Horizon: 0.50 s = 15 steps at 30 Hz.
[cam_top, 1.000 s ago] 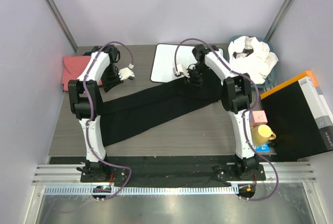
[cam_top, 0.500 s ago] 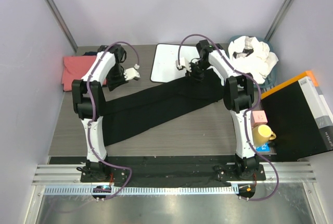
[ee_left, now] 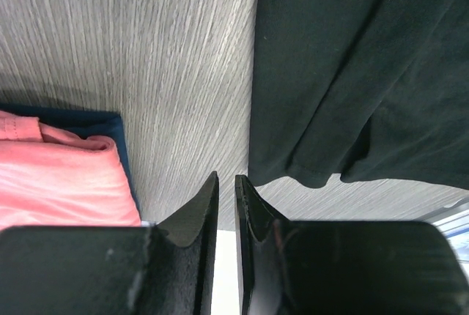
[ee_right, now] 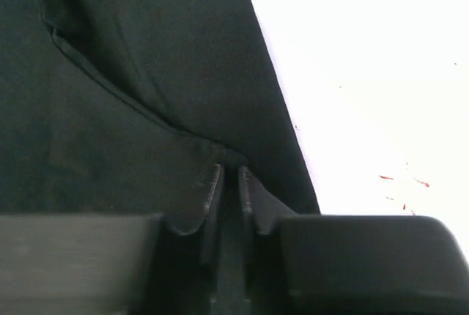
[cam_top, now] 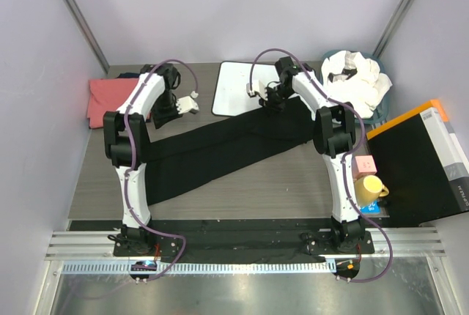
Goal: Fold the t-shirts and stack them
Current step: Fold the other side of the tshirt into a rectangle
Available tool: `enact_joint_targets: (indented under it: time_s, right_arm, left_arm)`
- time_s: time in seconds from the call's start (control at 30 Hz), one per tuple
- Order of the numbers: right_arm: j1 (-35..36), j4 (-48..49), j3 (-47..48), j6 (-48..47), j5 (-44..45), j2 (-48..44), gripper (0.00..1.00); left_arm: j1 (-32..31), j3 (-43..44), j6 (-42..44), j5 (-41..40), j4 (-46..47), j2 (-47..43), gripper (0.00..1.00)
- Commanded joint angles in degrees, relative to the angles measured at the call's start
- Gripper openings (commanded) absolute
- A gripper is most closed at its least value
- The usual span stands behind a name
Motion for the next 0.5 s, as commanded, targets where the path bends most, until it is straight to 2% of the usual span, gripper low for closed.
enact_joint_targets:
  time_s: [0.0,0.1,0.47]
  right_arm:
    - [0.34,0.71,1.77,-0.53,-1.76,0.33,0.09]
    - [0.34,0.01,1.51,-1.49,-1.85,-0.46,0.01]
    - [0.34,-9.83,1.15,-5.81,-5.01,-7.31,0.01]
  left_arm:
    - [-0.47,1.54,-0.2,-0.43,-16.08,0.34,0.14]
    - [-0.47,1.36,0.15,-0.69,-15.91,0.25,0.14]
    - [-0.47,1.63,0.95,-0.17,-15.03,0.86,0.13]
